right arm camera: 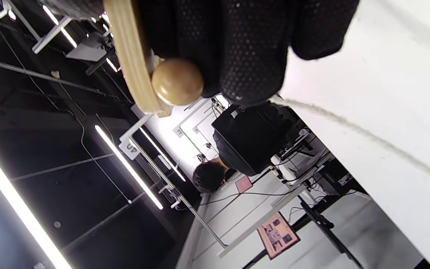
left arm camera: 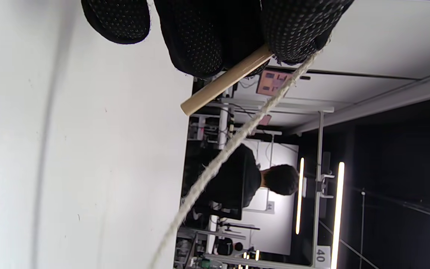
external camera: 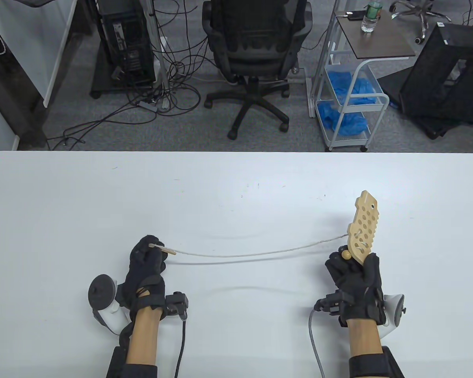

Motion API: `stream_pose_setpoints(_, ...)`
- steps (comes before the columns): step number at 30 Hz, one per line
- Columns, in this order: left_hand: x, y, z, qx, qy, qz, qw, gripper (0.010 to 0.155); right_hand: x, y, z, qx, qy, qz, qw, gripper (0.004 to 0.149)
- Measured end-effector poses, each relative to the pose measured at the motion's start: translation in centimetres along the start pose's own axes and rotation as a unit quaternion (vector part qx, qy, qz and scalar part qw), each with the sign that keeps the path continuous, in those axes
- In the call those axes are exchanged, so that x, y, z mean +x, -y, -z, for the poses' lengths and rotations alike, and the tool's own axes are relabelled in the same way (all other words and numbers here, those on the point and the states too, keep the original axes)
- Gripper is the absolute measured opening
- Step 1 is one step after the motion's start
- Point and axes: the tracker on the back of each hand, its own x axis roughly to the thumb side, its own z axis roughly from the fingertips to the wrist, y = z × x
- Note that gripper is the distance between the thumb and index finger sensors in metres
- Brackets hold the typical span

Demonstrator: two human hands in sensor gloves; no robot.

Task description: Remove rope from all holes on crocodile lacing toy

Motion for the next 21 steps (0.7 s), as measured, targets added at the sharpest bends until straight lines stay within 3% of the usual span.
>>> stream_pose_setpoints(4, 0.2, 0.4, -0.2, 0.006, 0.011, 0.02, 1.0, 0.047, -0.5, -0.7, 0.0, 0.018, 0.004, -0.06, 0.998, 0.051)
stream_pose_setpoints(9, 0.5, 1.9, -0.4, -0.022, 0.026, 0.039, 0.999, 0.051, -1.5, -2.5, -0.5, 0.059, 0.014, -0.145, 0.988, 0.05)
stream_pose_setpoints(14, 1.0, 4.1, -0.7, -0.09, 0.053, 0.084, 0.991, 0.047, -2.7, -4.9, -1.5, 0.113, 0.031, -0.206, 0.971, 0.049)
stream_pose_setpoints(21, 1.6, 6.7, -1.8, -0.135, 0.091, 0.116, 0.98, 0.043, -4.7, -8.3, -3.7, 0.206, 0.023, -0.228, 0.951, 0.048)
